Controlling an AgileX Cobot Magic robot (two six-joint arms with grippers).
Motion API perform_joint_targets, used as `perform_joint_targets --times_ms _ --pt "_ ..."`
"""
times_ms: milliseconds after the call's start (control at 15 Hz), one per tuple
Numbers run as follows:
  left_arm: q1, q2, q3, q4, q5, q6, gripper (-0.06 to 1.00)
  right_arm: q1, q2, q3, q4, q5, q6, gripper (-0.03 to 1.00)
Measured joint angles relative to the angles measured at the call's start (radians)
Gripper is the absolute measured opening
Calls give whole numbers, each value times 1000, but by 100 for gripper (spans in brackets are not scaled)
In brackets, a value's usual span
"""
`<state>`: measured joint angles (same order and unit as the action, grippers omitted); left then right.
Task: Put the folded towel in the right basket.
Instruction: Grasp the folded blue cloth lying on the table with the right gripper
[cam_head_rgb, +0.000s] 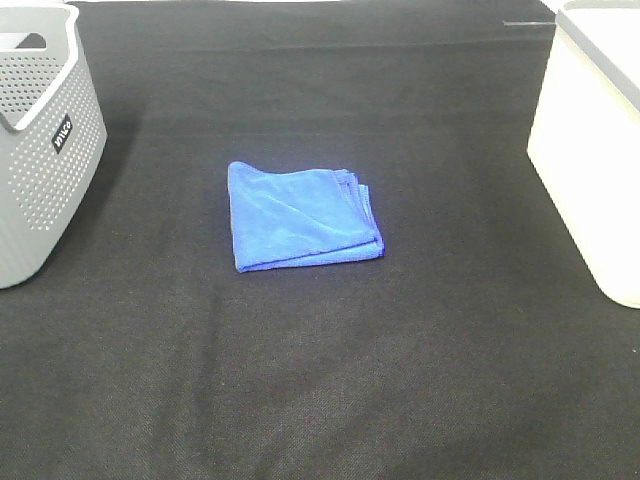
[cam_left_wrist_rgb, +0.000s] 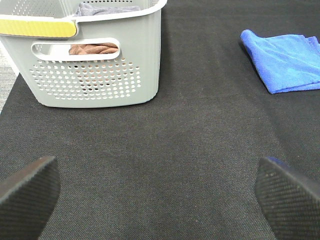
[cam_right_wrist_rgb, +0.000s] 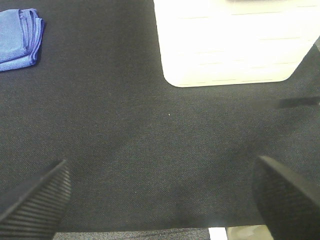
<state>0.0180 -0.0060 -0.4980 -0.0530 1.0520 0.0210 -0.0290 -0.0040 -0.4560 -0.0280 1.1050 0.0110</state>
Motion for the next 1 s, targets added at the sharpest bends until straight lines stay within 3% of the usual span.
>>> perform_joint_targets --times_ms 1000 --pt "0 0 0 -1 0 0 99 0 0 0 0 0 0 95"
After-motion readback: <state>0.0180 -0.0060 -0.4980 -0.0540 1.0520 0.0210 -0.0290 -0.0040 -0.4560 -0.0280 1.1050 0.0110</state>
